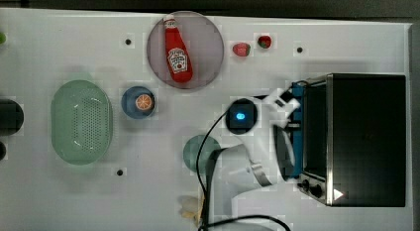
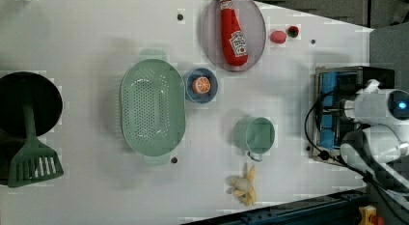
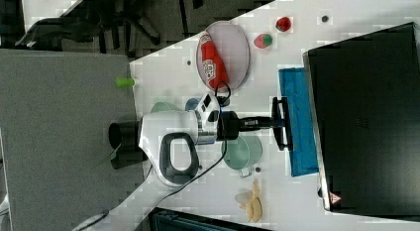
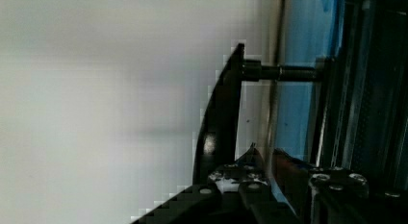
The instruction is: Flap open oven.
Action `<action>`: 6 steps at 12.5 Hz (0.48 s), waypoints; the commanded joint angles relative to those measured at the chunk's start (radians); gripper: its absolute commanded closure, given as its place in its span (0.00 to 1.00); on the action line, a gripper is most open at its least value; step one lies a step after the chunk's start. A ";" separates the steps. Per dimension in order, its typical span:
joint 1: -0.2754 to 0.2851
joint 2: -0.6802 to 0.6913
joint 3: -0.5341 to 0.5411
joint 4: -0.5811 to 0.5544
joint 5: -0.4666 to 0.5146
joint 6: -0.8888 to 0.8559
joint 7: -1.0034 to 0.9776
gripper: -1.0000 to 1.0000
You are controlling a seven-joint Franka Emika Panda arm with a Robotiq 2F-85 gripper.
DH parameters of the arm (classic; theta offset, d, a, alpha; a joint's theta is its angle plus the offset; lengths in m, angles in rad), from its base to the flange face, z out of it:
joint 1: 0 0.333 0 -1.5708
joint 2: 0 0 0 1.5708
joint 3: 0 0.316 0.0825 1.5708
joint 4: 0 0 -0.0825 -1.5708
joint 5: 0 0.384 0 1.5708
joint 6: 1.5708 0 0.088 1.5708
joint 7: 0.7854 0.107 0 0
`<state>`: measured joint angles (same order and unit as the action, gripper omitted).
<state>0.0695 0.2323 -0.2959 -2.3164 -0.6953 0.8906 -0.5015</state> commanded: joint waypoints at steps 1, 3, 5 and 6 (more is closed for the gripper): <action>0.074 0.096 0.037 -0.006 -0.083 -0.001 0.261 0.83; 0.108 0.156 0.044 0.013 -0.151 -0.022 0.412 0.83; 0.142 0.218 0.047 0.031 -0.174 -0.025 0.460 0.83; 0.154 0.247 0.050 0.042 -0.174 -0.021 0.463 0.83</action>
<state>0.2054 0.5049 -0.2383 -2.2910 -0.8589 0.8867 -0.1428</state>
